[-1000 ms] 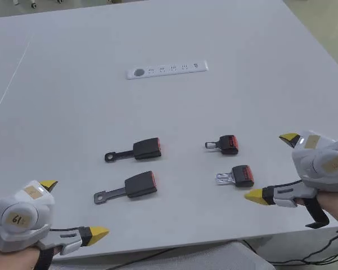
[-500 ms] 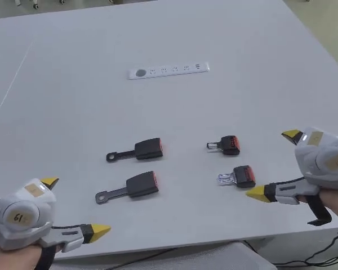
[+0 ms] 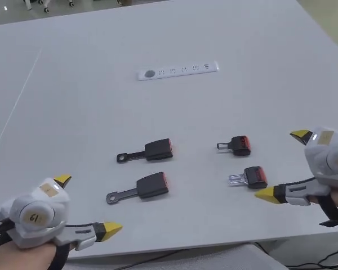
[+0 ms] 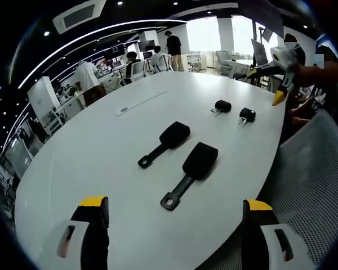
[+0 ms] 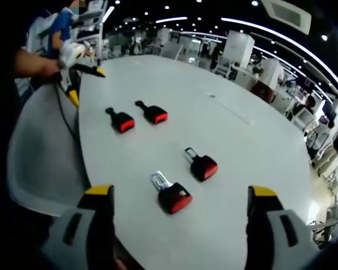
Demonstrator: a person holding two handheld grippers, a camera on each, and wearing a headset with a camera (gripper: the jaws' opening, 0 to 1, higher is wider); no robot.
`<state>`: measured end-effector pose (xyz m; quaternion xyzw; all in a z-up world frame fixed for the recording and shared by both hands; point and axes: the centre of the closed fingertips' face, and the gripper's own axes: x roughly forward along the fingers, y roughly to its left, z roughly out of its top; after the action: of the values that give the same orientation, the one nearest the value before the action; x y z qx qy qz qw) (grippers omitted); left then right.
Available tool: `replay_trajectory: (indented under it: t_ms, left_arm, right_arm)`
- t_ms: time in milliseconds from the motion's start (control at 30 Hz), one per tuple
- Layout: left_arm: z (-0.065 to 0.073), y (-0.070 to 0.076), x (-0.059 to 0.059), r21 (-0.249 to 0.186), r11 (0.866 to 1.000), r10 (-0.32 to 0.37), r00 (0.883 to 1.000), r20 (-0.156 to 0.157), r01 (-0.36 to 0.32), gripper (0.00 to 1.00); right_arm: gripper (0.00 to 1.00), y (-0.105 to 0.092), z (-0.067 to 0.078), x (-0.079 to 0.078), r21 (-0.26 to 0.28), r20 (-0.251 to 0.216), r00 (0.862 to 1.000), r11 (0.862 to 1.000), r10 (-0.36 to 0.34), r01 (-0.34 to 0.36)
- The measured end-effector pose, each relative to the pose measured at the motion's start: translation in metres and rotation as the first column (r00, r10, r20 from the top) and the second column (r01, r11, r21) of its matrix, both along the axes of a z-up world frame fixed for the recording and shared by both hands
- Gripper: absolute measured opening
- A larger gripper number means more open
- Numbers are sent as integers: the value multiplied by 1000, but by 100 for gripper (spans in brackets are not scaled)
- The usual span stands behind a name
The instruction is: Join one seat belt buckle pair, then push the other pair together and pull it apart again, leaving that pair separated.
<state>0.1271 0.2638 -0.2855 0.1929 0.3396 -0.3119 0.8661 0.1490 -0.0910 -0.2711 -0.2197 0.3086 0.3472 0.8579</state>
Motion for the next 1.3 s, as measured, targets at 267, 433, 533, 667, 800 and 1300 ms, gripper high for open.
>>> replay_trajectory:
  t_ms: [267,433,533,667,800,1300]
  left_arm:
    - [-3,-2,-4,-4,1000,-4,1000,-24,4,99]
    - [-1,-3,-3,-2,1000,-6,1000,-22,6,100]
    - [1,-3,1,-2,1000,-4,1000,-13,4,100]
    - [3,-5,5,-4,1000,-15,1000,-11,15,100]
    - [5,-8,7,-6,1000,-17,1000,-9,17,100]
    - [5,-11,7,12,1000,-25,1000,-7,25,100]
  right_arm:
    - [100,0,-5,-6,3,-13,1000,1000,-8,8]
    - [100,-1,-5,-9,-1,-12,1000,1000,-11,11]
    - [100,-3,-5,-8,-6,-11,1000,1000,-14,14]
    - [100,-5,-4,-8,5,-12,1000,1000,-23,23]
    - [99,-6,-1,-9,10,-9,999,999,-31,31]
    - [94,-13,1,-7,11,-12,999,999,-44,44]
